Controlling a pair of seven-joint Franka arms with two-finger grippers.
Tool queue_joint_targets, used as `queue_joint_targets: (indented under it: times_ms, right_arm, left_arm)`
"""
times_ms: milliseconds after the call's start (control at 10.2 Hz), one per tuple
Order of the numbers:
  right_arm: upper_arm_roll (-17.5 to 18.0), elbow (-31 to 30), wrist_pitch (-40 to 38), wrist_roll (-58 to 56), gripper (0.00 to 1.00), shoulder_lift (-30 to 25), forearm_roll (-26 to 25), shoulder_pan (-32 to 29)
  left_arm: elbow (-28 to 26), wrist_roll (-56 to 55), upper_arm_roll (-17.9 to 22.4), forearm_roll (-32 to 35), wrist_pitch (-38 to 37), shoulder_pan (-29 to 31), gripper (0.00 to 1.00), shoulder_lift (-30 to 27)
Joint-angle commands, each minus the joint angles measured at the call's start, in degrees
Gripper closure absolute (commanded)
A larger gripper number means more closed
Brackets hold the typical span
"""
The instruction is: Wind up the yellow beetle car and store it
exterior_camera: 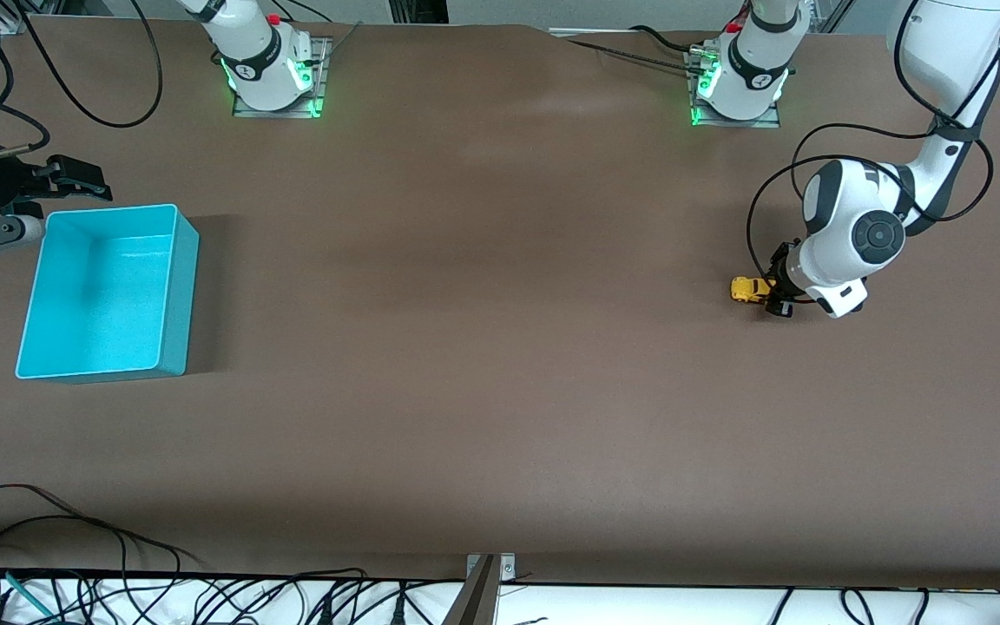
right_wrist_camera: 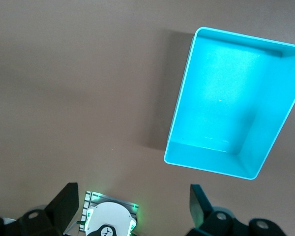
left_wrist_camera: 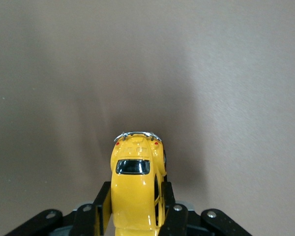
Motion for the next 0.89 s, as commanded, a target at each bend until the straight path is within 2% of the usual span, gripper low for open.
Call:
queue_joint_targets:
  times_ms: [0,394,787]
  right_arm:
    - [0.12,1.32,-0.54,-0.86,0.0,0.42,-0.26,0.03]
    - [0.3,1.32,0.52,-0.86,0.0,2.08,-1.32,0.21]
    - [0.47,1.32,0.25,-0.95,0.0,2.35,-1.41,0.29]
  left_arm:
    - [1.26,-4.04,-2.55,1.34,-0.55,-1.76,1.0,-2.1]
    - [3.29,-14.51,-11.69,0.9,-0.2,-2.29,1.0,1.22]
    - [8.64,-20.93,-11.54,1.43,0.24,-3.44,1.0,8.35]
